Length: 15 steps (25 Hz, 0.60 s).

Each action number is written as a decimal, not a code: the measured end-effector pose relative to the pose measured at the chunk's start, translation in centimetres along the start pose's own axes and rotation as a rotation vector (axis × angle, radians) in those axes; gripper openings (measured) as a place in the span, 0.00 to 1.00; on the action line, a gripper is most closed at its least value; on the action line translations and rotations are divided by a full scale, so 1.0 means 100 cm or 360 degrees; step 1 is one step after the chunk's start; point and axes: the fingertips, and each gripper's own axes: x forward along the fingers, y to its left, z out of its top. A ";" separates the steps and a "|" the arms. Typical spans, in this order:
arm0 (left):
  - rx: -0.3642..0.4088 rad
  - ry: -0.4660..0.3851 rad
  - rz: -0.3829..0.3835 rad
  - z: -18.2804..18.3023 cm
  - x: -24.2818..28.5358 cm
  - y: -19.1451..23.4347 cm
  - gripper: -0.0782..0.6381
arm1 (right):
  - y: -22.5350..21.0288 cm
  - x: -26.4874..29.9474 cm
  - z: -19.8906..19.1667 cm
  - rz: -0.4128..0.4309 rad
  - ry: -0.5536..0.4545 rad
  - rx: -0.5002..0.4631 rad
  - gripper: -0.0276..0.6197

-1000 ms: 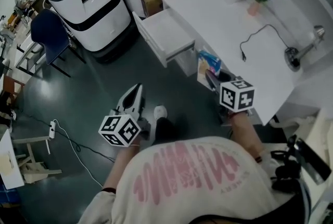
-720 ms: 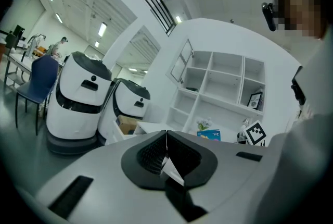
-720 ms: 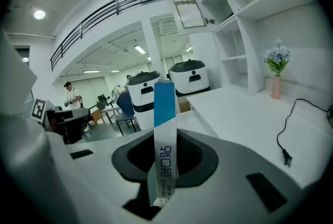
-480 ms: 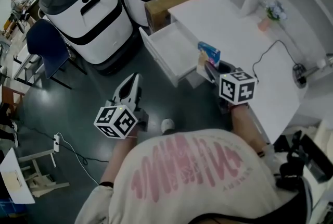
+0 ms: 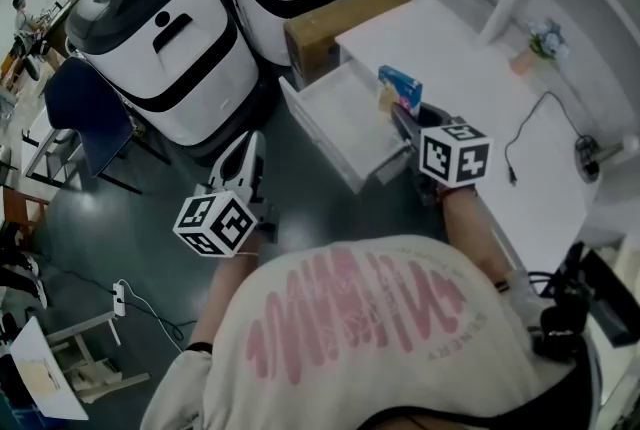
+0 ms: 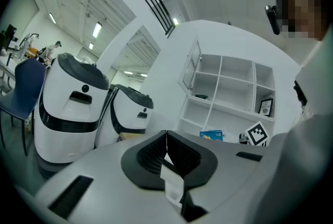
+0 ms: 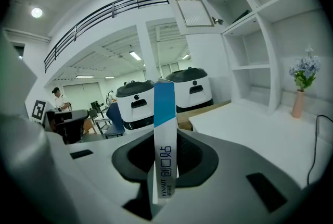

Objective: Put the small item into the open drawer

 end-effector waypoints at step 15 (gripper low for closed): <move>-0.0107 0.0072 0.0053 -0.024 0.039 0.046 0.15 | -0.031 0.063 -0.031 -0.0112 0.0219 0.0053 0.18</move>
